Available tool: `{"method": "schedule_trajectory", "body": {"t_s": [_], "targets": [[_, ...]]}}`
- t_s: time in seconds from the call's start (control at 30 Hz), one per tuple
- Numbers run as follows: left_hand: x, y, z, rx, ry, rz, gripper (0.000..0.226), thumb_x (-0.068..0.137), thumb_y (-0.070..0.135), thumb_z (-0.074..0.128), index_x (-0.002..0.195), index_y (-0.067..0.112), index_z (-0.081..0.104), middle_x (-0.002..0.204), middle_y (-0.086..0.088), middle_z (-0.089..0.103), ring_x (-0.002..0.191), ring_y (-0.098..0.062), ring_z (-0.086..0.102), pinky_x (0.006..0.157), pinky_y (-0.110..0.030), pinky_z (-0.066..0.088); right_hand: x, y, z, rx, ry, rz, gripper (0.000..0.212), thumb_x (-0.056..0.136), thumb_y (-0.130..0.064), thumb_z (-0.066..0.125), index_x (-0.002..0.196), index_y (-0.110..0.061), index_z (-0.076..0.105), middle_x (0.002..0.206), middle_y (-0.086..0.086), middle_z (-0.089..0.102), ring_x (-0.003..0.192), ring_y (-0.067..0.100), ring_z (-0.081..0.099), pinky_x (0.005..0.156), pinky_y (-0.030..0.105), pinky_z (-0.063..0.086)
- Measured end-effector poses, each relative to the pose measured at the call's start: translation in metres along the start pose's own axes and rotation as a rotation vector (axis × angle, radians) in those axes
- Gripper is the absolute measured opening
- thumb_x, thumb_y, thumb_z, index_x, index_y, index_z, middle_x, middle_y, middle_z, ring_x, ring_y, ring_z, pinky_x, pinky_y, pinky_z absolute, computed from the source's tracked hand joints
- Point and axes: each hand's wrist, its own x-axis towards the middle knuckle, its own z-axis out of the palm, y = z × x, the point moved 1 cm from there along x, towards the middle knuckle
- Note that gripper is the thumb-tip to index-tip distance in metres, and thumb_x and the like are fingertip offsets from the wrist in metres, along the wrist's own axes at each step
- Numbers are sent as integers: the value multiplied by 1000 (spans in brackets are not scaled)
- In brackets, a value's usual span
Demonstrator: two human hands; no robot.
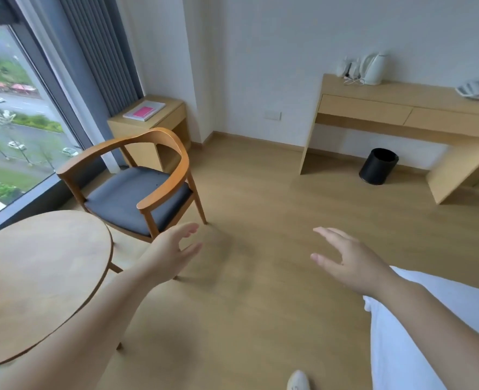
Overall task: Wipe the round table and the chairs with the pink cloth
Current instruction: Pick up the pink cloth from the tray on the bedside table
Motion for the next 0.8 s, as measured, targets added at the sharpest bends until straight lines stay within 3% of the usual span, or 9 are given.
{"method": "schedule_trajectory", "body": {"t_s": [0.07,0.2,0.33,0.43,0.5,0.63,0.8], "targets": [[41,8,6,9,4,10,42,90,41,58,131,32,51,123,14,55,111,0,49,97,-26,44,32,19,-8,12,-9,19,58,89,-54,54,143,-41,35,141,-31,29,99,-5,50,78,17,44],[119,29,20,2,55,0,41,90,39,59,130,30,53,121,13,58,109,-1,53,96,-27,47,117,55,-27,-2,-7,-32,59,91,-52,54,144,-36,36,149,-22,31,120,6,47,98,25,41],[175,48,26,-102,161,-127,39,90,35,60,128,29,54,121,14,57,111,-1,52,95,-25,45,210,76,-57,6,-34,-155,58,92,-50,54,144,-32,39,149,-16,36,131,3,38,99,20,34],[213,60,24,-133,208,-180,38,91,33,60,128,30,55,120,17,55,111,-1,50,92,-21,41,279,75,-85,56,-40,-243,57,90,-52,54,143,-32,40,146,-16,39,129,3,39,99,25,41],[237,64,24,-162,233,-215,36,91,33,59,127,31,56,118,17,56,109,-3,52,91,-22,42,323,71,-97,113,-48,-287,57,90,-51,54,142,-31,42,143,-14,43,127,2,41,98,27,43],[283,58,27,-219,279,-301,32,91,32,60,123,30,59,113,16,59,106,-3,56,94,-24,44,400,64,-104,205,-102,-357,60,84,-59,53,139,-35,44,132,-20,47,120,-5,44,83,15,41],[368,27,17,-204,296,-351,30,91,31,60,121,32,59,113,17,60,104,0,57,95,-29,48,513,61,-99,181,-162,-408,54,88,-54,55,138,-37,44,128,-25,46,115,-10,43,81,12,39]]}}
